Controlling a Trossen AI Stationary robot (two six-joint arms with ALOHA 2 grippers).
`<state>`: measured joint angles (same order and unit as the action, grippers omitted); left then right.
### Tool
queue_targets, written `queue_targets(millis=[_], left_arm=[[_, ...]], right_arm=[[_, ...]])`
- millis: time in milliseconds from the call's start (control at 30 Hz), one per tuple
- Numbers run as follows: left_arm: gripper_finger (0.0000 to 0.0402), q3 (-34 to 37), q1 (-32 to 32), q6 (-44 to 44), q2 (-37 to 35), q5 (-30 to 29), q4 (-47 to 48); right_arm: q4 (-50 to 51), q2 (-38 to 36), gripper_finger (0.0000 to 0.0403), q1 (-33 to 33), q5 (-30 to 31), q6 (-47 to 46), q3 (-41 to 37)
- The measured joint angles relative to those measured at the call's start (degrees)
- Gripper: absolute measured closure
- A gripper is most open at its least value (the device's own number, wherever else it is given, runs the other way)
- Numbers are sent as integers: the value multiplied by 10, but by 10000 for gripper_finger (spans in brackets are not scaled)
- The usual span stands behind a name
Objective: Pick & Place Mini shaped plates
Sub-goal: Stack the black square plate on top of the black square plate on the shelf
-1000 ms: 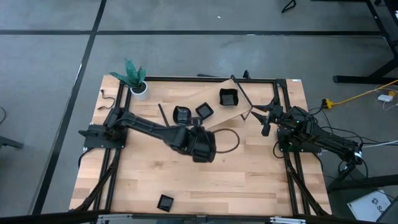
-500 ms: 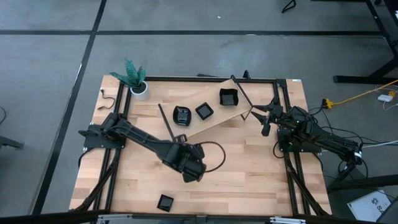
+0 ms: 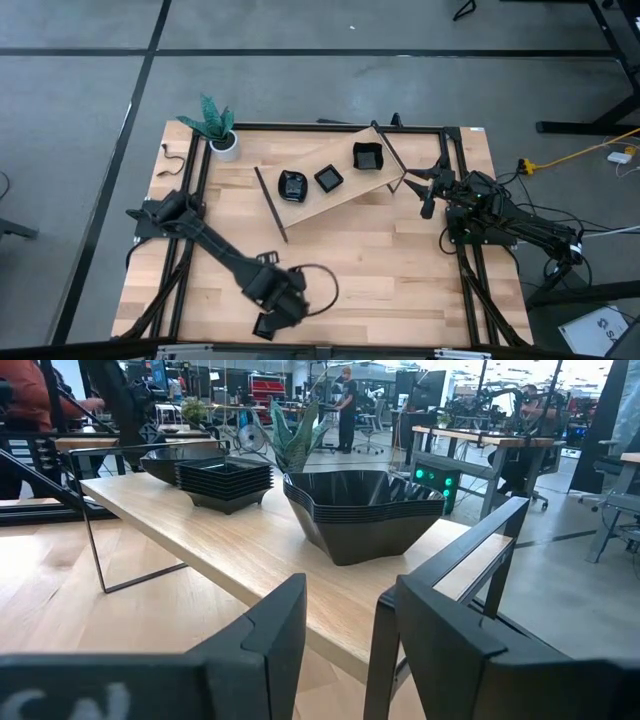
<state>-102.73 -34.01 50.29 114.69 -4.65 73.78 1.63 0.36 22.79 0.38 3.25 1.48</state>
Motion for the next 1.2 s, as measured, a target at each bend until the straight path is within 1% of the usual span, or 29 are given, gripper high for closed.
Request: queue_targets(millis=[100,233,300,400,500,567,800,1000,1200], left_arm=[[286,13,-28,-5,0,24,-12],[287,33,-64,-19,0,55,-59],[295,49,-77,-22,0,67,-94],[327,79,-84,-14,0,90,-130],[379,113,-82,7,0,125,-157],[394,139,-79,16,0,137,-195],[399,214,-71,-19,1,154,-318],[399,255,-53,-35,1,166,-339],[399,273,-36,-91,-2,165,-391]], right_arm=[[0,0,249,0,0,0,0],[0,0,249,0,0,0,0],[0,0,249,0,0,0,0],[0,0,249,0,0,0,0],[0,0,249,0,0,0,0],[0,0,249,0,0,0,0],[0,0,249,0,0,0,0],[0,0,249,0,0,0,0],[0,0,249,0,0,0,0]])
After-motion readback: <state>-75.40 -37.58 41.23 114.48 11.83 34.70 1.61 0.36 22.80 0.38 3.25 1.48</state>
